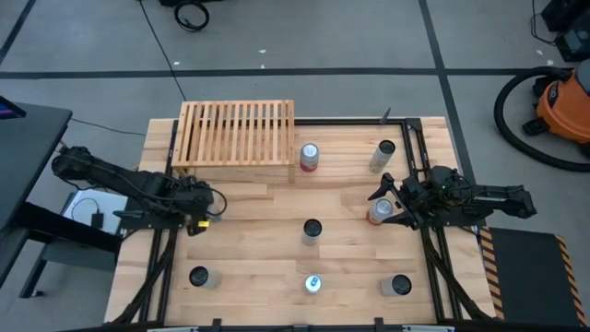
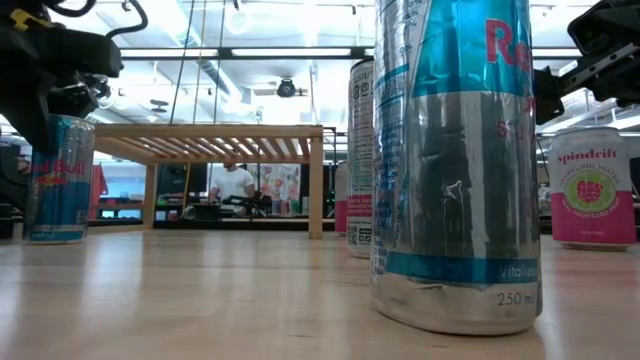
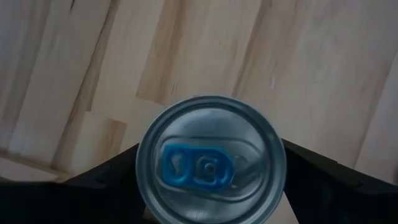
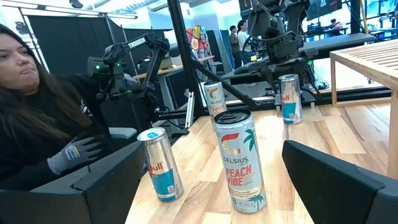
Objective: Place canned beverage on shelf
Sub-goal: Put the left blue soda can on the shelf
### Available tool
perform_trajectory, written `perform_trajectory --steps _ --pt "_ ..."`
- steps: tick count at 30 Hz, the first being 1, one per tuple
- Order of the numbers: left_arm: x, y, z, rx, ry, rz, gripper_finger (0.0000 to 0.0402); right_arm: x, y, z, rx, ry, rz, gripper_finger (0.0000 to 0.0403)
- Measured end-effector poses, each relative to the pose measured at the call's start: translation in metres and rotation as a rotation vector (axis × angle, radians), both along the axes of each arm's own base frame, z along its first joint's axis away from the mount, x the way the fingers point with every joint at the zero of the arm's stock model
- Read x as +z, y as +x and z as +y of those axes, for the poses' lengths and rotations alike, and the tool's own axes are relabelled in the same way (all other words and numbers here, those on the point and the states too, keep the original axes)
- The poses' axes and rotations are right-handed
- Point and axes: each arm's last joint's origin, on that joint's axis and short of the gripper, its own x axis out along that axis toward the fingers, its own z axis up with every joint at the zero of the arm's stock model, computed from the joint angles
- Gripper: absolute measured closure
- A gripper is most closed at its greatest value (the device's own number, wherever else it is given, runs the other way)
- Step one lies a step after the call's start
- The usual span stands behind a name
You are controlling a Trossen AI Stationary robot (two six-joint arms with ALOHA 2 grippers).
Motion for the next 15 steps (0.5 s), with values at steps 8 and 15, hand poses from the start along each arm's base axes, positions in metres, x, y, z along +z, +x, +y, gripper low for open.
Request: perform_trajectory --steps 8,15 --pt "0.0006 0.0019 -0.0006 -0.009 -0.001 -0.018 0.0086 0.0001 0.0000 0.0000 0.000 0.000 0.000 0.0013" --pt "0.0010 0.0028 -0.0003 0.003 0.009 -0.033 0.0086 0.0001 0.0000 0.0000 0.000 0.000 0.000 0.0013"
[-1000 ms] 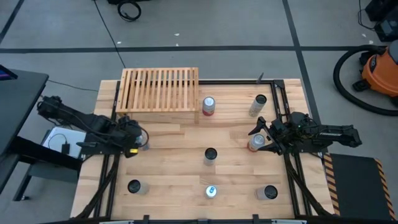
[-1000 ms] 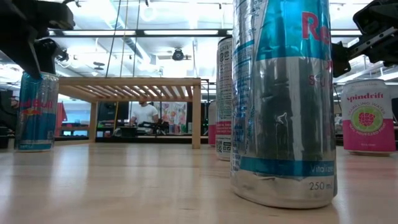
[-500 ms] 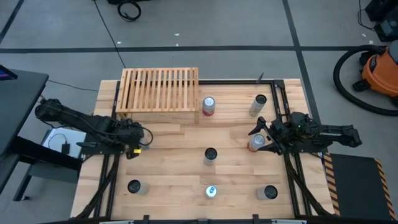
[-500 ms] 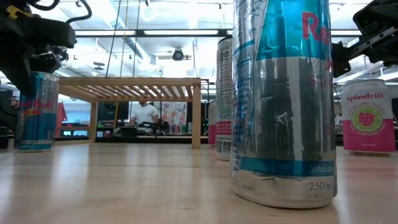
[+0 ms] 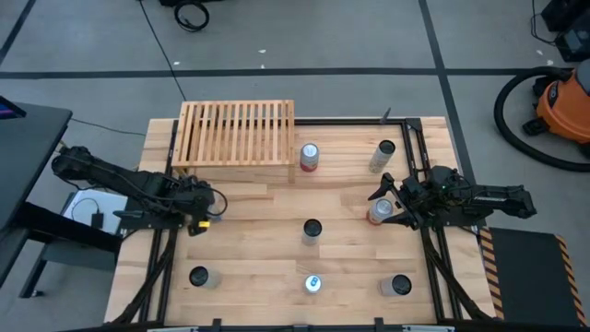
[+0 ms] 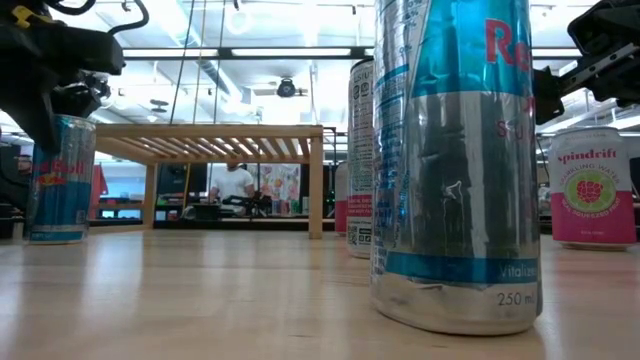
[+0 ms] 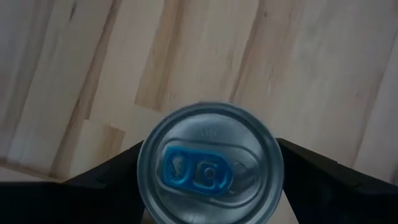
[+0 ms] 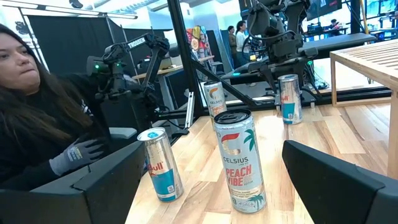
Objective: Place canned beverage on shelf
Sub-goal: Put the left blue soda can on the shelf
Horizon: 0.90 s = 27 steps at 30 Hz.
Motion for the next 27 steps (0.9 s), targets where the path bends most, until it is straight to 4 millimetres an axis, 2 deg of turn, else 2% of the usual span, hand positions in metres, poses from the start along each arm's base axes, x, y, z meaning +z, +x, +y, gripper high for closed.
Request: perform_trajectory --steps 4,10,18,21,27 --pt "0.000 0.001 0.000 0.003 0.005 -0.011 0.0105 0.000 0.000 0.000 0.000 0.000 0.000 0.0013" --pt "0.001 0.001 0.000 0.003 0.006 -0.014 0.0168 0.000 0.000 0.000 0.000 0.000 0.000 0.0013" --pt "0.004 0.001 -0.002 -0.028 -0.045 0.006 0.0168 0.000 0.000 0.000 0.000 0.000 0.000 0.0013" --pt "0.020 0.002 -0.003 -0.065 -0.051 -0.016 0.0168 0.000 0.000 0.000 0.000 0.000 0.000 0.0013" --pt "0.073 0.000 0.005 -0.075 -0.039 -0.103 0.0168 0.000 0.000 0.000 0.000 0.000 0.000 0.0013"
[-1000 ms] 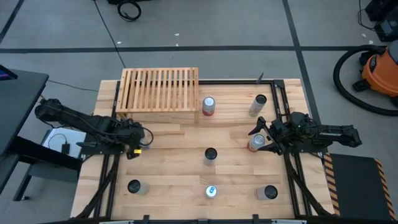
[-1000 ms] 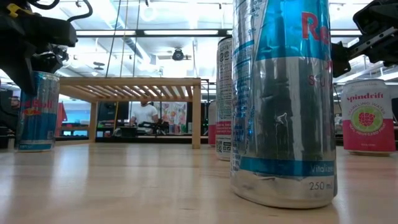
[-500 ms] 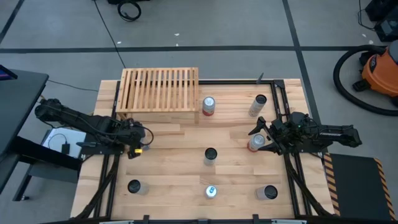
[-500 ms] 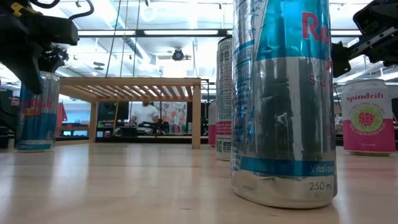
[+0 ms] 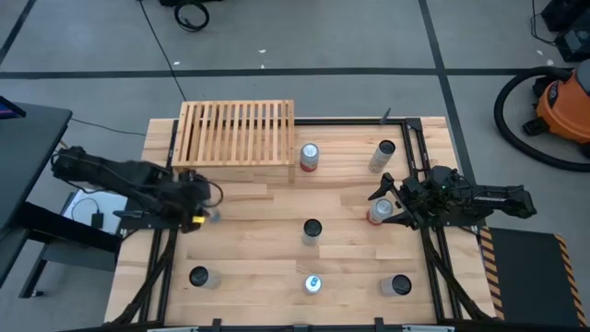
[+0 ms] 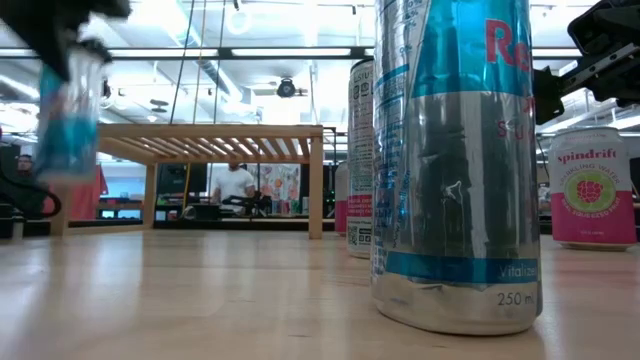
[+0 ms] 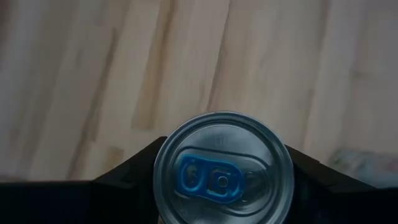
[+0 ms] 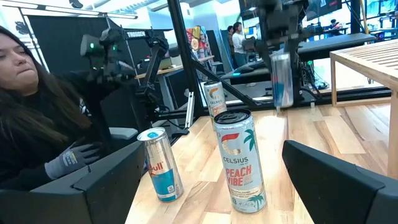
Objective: Place canned beverage on shelf
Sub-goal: Put the left blue soda can on the shelf
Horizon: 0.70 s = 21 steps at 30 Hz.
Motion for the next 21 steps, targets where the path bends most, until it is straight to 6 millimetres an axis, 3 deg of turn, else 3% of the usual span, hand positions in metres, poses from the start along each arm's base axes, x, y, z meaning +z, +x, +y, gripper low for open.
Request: perform_trajectory --steps 8,16,21 --pt "0.062 -0.012 0.027 0.038 0.109 0.037 0.0168 0.000 0.000 0.000 0.000 0.000 0.000 0.0013" --pt "0.087 0.003 0.045 0.040 0.187 0.040 0.0168 0.000 0.000 0.000 0.000 0.000 0.000 0.0013" --pt "0.090 0.017 0.054 0.025 0.185 0.074 0.0167 0.000 0.000 0.000 0.000 0.000 0.000 0.0013"
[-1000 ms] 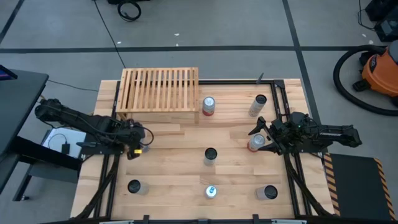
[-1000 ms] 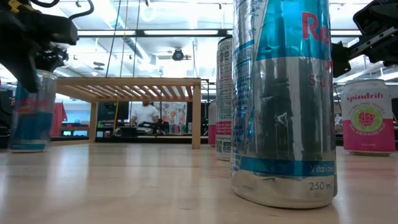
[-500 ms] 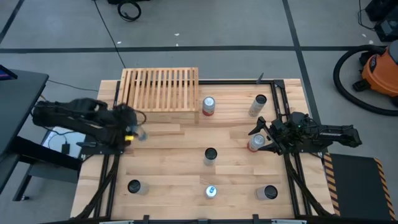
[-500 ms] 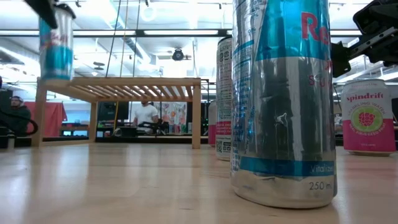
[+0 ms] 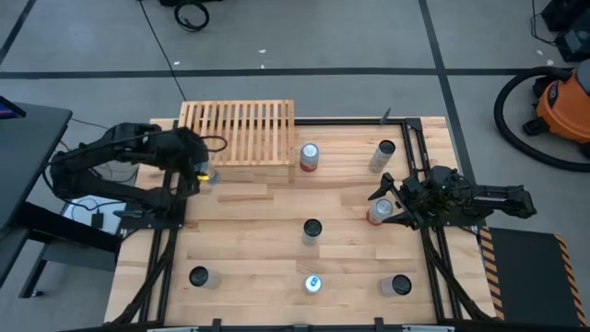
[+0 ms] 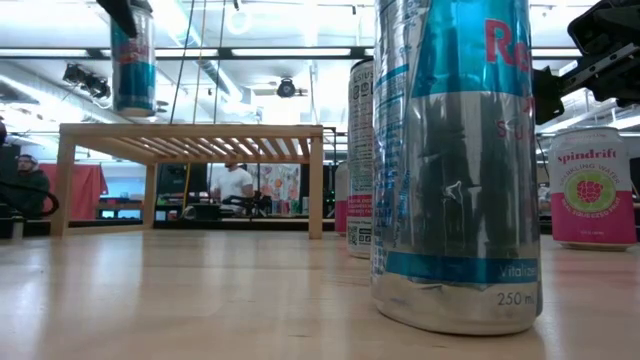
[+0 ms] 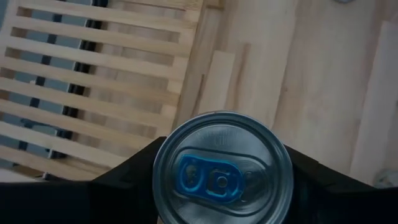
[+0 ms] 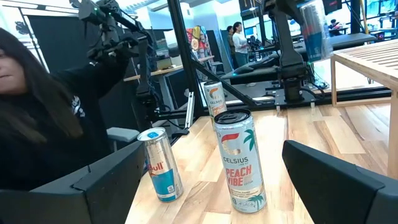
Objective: Place canned beverage on shelf
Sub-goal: Put the left blue soda can on the shelf
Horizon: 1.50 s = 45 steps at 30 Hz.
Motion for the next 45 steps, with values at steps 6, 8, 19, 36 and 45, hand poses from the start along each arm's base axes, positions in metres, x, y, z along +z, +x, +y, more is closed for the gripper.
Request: perform_trajectory --steps 6,8,19,36,45 --pt "-0.003 0.021 0.012 -0.012 0.018 0.035 0.0167 0.000 0.000 0.000 0.001 0.000 0.000 0.0013" --pt "-0.003 0.027 0.016 -0.011 0.022 0.040 0.0167 0.000 0.000 0.000 0.000 0.000 0.000 0.0013" --pt "0.026 0.029 0.037 0.018 0.029 -0.025 0.0166 0.000 0.000 -0.001 -0.041 0.003 -0.005 0.0013" --pt "0.037 0.023 0.083 0.067 0.033 0.061 0.0166 0.035 -0.008 -0.008 -0.297 0.066 -0.374 0.0013" --pt "0.032 0.007 0.111 0.137 0.011 0.097 0.0166 0.039 -0.010 -0.008 -0.339 0.042 -0.432 0.0013"
